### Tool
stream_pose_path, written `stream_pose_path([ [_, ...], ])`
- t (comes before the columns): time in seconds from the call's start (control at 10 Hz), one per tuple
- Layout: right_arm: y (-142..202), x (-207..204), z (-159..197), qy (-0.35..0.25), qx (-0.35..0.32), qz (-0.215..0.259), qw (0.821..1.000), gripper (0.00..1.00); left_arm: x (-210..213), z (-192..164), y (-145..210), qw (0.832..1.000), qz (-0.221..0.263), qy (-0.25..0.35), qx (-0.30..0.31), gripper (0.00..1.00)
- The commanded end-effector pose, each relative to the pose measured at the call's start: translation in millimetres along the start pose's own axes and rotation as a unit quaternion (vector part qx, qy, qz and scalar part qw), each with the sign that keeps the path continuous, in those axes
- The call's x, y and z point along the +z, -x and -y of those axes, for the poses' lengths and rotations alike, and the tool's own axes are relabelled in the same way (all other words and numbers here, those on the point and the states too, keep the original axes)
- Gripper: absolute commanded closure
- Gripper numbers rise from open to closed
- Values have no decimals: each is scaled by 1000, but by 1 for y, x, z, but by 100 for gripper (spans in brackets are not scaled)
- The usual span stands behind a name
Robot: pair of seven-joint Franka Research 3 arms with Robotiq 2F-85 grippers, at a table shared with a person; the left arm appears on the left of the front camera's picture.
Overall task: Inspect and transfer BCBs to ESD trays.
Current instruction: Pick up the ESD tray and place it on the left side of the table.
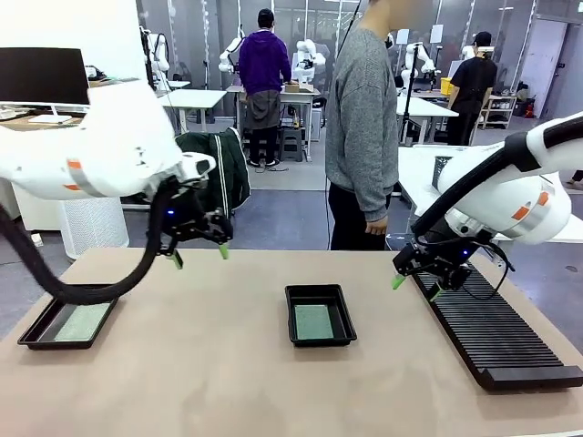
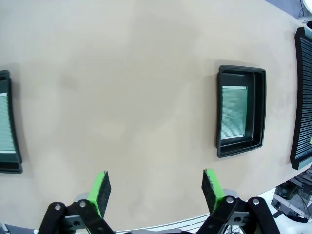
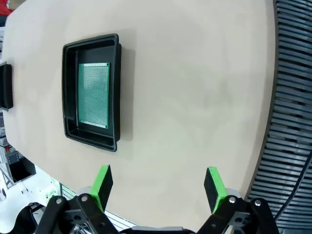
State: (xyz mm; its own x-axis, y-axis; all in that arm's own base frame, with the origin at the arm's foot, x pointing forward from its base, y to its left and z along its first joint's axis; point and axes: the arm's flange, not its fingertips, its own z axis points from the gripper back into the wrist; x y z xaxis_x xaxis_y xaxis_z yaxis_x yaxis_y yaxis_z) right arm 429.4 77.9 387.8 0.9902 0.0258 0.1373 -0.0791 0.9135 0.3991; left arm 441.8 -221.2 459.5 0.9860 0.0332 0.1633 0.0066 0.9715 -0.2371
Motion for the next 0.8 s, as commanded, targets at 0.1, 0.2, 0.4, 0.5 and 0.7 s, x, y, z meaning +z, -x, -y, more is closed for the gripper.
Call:
stream_pose_path([
  [0.1,1,-10,25,-57,26,15,998,0,-23,45,-19,999,-12,-36,-1,0],
  [0.2,1,-10,30,-73,27,15,997,0,-31,59,-22,999,-22,-39,-7,0],
  [0.4,0,-10,36,-99,24,16,995,0,-50,87,-25,998,-37,-39,-17,0],
  [0.5,-1,-10,37,-104,20,17,994,0,-59,97,-24,998,-45,-36,-17,0],
  [0.7,-6,-10,35,-110,29,14,993,0,-76,114,-22,998,-54,-42,-16,0],
])
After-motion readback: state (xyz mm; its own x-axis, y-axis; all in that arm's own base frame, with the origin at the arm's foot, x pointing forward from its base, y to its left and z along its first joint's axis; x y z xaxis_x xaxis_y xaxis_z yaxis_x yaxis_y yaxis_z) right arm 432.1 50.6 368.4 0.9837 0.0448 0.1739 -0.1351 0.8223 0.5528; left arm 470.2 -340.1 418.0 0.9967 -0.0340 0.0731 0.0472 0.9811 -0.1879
